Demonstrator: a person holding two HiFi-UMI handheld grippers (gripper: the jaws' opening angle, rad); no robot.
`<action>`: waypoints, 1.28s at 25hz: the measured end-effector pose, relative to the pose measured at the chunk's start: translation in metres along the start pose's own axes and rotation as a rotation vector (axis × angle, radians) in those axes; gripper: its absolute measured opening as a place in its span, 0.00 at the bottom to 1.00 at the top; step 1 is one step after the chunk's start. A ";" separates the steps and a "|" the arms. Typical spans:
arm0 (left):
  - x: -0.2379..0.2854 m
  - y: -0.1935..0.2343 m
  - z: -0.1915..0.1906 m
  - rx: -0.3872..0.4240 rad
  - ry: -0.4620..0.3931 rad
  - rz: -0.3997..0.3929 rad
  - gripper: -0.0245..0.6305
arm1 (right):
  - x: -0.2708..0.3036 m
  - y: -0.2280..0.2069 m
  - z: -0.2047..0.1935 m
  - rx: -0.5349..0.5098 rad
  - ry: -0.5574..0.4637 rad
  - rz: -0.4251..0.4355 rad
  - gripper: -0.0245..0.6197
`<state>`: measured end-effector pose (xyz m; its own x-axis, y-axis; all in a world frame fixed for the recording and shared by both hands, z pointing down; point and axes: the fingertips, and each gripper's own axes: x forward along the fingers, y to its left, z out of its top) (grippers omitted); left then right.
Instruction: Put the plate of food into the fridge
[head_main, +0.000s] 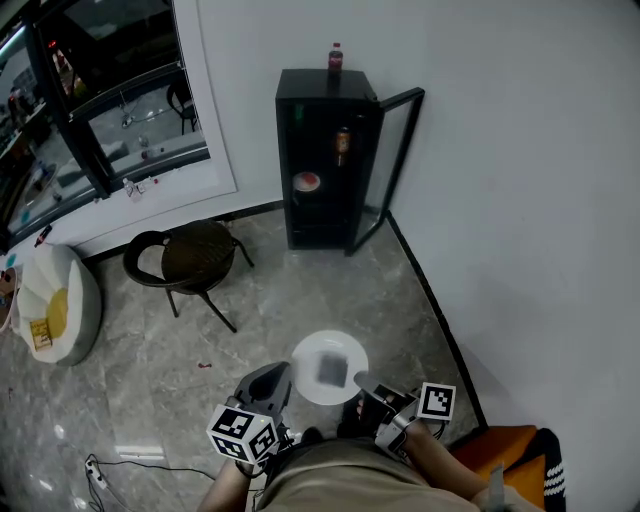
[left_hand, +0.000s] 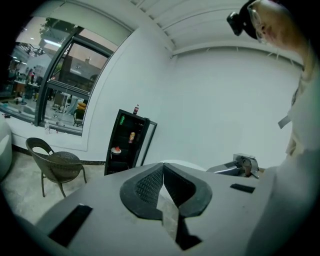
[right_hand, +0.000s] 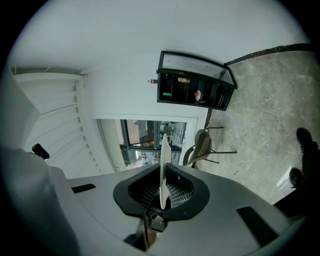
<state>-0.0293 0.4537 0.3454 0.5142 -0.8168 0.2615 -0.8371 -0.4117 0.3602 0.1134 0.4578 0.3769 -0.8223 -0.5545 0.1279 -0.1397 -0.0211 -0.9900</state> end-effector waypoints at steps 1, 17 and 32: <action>0.004 0.000 0.001 0.002 -0.001 0.006 0.05 | 0.000 -0.001 0.004 -0.002 0.003 -0.003 0.09; 0.071 -0.009 0.030 0.025 0.011 0.077 0.05 | 0.002 -0.007 0.083 0.057 0.023 0.035 0.09; 0.133 -0.027 0.053 0.053 -0.007 0.144 0.05 | -0.005 -0.010 0.167 0.044 0.050 0.087 0.09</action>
<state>0.0519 0.3347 0.3234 0.3869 -0.8716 0.3011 -0.9109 -0.3104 0.2718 0.2106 0.3220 0.3757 -0.8570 -0.5134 0.0433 -0.0432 -0.0122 -0.9990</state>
